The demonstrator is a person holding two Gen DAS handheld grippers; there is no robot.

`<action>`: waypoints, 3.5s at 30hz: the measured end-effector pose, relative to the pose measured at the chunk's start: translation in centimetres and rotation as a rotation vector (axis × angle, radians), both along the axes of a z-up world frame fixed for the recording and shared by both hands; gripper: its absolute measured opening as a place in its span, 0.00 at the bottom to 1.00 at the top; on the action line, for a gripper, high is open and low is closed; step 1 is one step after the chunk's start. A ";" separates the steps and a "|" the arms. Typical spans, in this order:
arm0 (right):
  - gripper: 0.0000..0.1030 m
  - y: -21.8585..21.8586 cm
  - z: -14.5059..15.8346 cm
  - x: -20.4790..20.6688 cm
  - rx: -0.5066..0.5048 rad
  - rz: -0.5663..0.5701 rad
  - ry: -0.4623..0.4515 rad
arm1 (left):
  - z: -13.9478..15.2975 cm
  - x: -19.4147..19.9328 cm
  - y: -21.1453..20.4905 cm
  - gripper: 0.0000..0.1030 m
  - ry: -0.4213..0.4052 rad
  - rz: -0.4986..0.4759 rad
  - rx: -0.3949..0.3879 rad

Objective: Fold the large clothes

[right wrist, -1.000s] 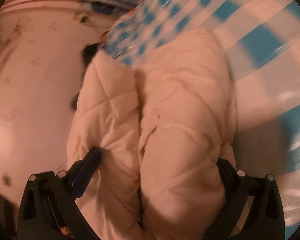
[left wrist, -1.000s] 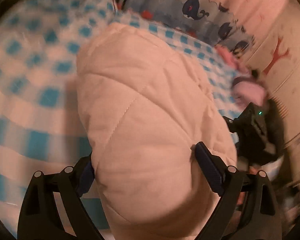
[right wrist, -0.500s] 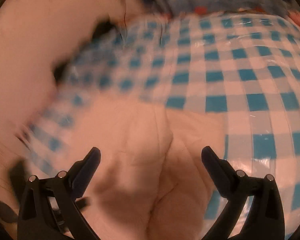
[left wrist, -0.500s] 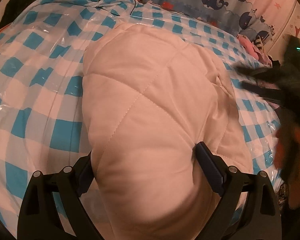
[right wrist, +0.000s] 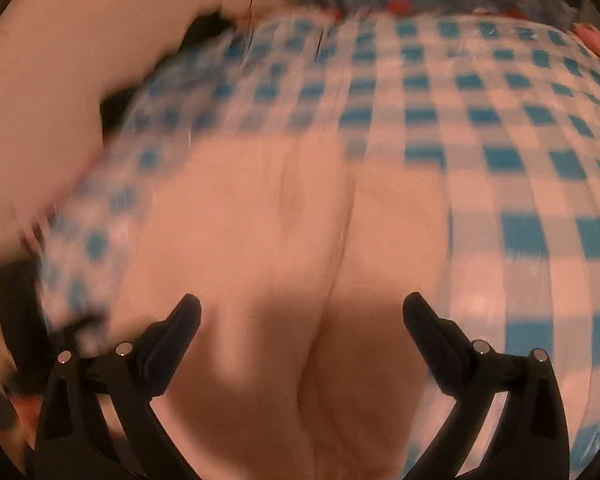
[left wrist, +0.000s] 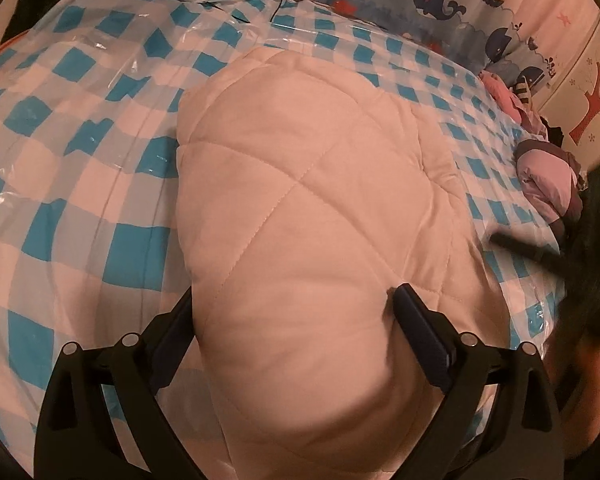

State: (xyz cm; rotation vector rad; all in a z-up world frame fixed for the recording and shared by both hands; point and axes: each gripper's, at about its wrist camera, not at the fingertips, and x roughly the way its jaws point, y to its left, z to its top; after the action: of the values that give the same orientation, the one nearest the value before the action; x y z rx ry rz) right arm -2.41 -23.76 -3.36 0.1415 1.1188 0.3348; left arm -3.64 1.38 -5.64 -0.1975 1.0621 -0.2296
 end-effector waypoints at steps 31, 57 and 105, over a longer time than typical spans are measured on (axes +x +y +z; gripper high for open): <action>0.95 2.4 7.3 -4.4 -0.036 -0.119 -0.218 | 5.8 -6.5 -2.9 0.90 -0.263 0.032 0.235; 0.95 2.1 5.5 -6.4 -0.097 -0.228 -0.121 | 5.8 -7.0 -1.7 0.90 -0.202 0.057 0.191; 0.95 3.7 5.1 -6.3 -0.129 -0.168 -0.092 | 4.5 -6.7 -0.6 0.90 -0.148 0.064 0.196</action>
State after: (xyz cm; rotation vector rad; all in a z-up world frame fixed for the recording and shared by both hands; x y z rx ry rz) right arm -8.68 -20.04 1.73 0.1042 1.0270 0.1182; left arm -10.34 0.82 -1.16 -0.0374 0.9230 -0.0803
